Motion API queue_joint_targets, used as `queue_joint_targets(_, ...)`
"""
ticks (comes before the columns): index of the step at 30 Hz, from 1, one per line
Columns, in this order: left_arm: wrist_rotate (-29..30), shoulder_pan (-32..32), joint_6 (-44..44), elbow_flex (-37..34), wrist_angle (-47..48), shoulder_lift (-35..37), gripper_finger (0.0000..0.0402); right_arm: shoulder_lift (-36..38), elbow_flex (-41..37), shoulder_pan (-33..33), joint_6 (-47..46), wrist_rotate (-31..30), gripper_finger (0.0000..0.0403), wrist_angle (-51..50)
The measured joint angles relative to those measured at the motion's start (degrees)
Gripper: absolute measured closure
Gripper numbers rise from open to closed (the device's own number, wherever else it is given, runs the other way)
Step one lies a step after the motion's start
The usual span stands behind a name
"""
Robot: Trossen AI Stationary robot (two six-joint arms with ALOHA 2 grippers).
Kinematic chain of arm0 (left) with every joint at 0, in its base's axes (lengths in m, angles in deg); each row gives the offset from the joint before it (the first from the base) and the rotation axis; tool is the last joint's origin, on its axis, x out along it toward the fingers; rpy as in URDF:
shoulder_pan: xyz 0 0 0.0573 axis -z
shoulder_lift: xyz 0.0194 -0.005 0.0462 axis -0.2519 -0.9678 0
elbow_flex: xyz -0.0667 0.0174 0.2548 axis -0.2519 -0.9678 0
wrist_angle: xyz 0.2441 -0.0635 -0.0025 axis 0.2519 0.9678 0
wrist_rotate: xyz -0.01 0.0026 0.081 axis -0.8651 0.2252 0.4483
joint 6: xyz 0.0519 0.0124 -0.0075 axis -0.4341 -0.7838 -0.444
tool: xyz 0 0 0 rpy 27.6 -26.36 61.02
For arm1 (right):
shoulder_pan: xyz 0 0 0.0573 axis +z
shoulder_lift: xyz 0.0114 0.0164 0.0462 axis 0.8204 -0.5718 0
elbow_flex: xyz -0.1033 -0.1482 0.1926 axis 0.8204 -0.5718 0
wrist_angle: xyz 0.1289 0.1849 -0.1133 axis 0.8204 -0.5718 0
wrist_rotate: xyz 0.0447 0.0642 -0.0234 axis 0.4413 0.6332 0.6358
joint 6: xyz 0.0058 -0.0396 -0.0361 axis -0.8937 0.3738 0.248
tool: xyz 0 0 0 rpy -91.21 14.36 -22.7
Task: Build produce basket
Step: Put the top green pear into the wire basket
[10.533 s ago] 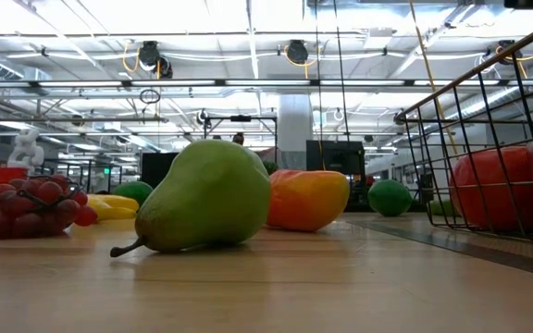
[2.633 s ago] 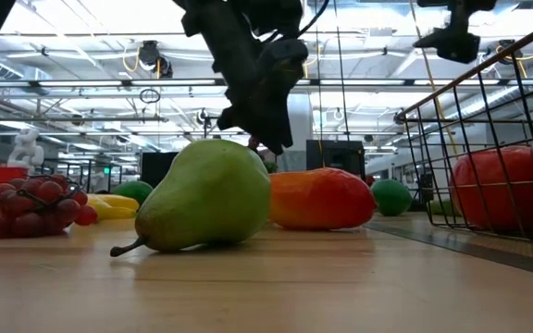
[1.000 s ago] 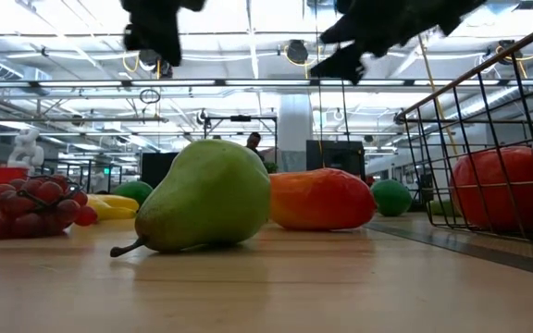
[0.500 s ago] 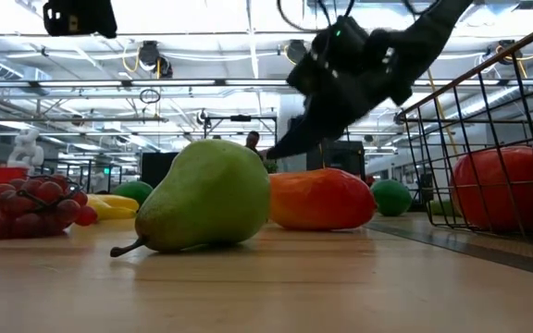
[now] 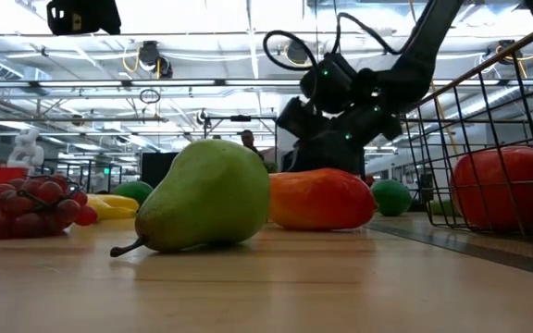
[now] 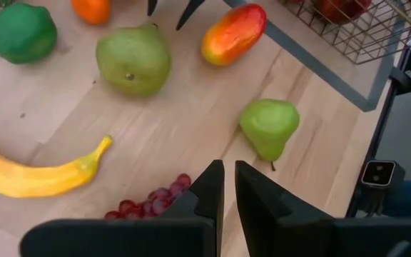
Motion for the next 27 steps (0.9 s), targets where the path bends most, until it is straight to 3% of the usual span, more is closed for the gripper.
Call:
queue_joint_targets(16, -1.5, -2.7, -1.2, 0.0, -1.7, 0.0, 0.0364, -6.2, 3.8, 0.4, 0.9, 0.1, 0.0264, 0.2)
queue_joint_targets(27, -1.5, -5.8, -1.9, 0.0, -3.6, 0.0, 0.0364, -6.1, 3.8, 1.5, 1.9, -0.1, 0.0324, -1.8)
